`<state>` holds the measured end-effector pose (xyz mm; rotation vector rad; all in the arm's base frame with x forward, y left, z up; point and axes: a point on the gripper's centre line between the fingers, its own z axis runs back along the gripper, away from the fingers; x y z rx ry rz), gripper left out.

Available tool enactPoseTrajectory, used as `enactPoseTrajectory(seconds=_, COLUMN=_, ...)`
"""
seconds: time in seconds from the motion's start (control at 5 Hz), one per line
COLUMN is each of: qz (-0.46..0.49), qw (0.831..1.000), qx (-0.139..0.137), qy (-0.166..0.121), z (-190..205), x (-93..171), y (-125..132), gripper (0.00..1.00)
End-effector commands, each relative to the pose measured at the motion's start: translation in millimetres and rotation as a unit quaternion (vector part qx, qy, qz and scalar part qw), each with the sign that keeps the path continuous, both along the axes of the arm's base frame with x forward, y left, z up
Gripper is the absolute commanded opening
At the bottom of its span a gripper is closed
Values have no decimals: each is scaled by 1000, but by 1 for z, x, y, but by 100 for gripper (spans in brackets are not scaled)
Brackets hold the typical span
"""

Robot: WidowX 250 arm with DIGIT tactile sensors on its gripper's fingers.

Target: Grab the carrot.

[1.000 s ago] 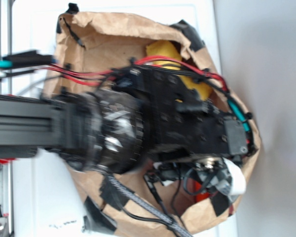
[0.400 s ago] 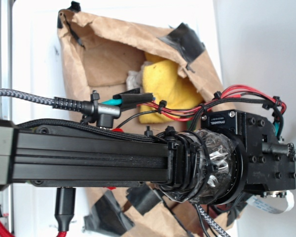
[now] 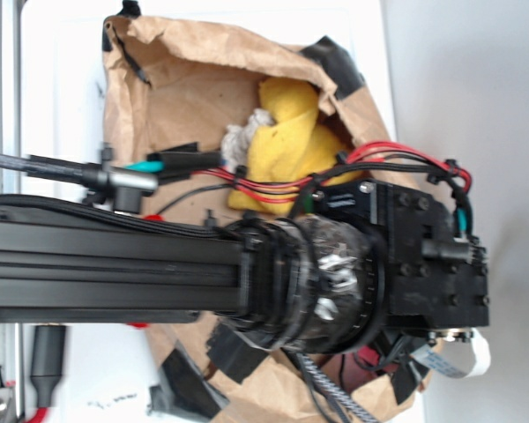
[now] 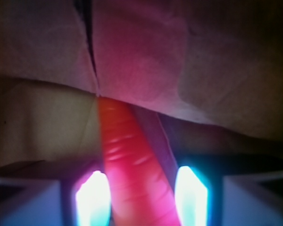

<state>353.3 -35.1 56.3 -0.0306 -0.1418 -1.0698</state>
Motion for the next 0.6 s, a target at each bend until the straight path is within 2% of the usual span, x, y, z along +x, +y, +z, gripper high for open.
enactPoseTrajectory(seconds=0.0, qz=0, qw=991, qx=-60, qy=-117, z=75, x=-24, y=24, gripper=0)
enactPoseTrajectory(seconds=0.2, qz=-8, qw=988, qx=-93, qy=-126, z=94, x=-39, y=37, gripper=0)
enactPoseTrajectory(seconds=0.4, qz=-12, qw=986, qx=-105, qy=-126, z=98, x=-33, y=46, gripper=0)
